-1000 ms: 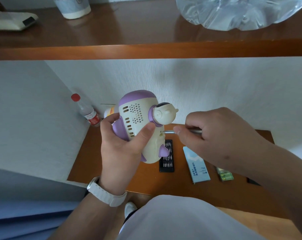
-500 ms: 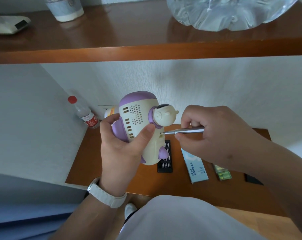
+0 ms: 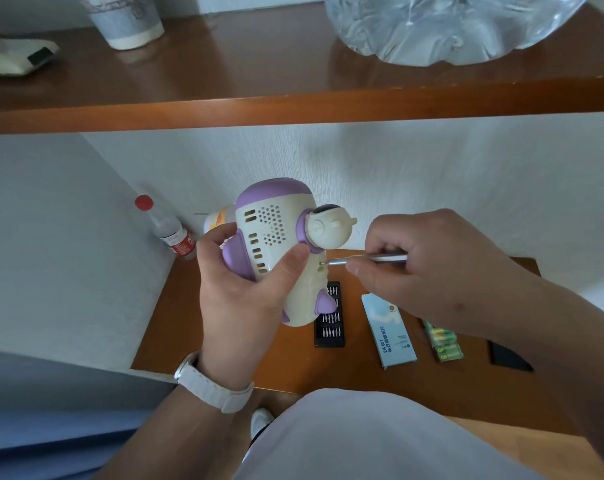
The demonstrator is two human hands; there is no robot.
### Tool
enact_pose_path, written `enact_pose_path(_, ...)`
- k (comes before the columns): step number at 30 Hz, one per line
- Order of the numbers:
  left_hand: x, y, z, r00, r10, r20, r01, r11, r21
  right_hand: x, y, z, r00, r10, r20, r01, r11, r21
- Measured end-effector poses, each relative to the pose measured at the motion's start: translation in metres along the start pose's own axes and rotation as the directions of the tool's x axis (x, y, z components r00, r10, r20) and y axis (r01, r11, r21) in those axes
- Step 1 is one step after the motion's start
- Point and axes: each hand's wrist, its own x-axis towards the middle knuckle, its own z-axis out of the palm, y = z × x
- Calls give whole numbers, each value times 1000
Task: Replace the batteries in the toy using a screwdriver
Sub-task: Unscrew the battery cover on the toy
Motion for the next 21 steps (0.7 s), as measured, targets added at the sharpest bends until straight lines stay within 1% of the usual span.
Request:
enact_pose_path(7,0,2,-1,1000,23,-11,-23,1000,-9,0,-6,-3,999,-45,-16,44,997,-66)
enact_pose_path(12,0,3,-4,999,33,-16,-33,999,-17,-1,-13,-2,999,0,-46,-2,999,-44)
enact_pose_path(14,-1,3,-5,999,38,-17,-39,999,-14,-2,-13,-2,998,12,-67,-16,997,-71)
enact_pose_path(17,-1,2,-6,999,32,-21,-33,999,-26,-2,-13,1,999,20,-50,-27,990,-138)
enact_pose_path(21,-1,-1,-9,999,11,-36,-13,999,-42,-4,-12,6,999,26,-38,-30,994,-109)
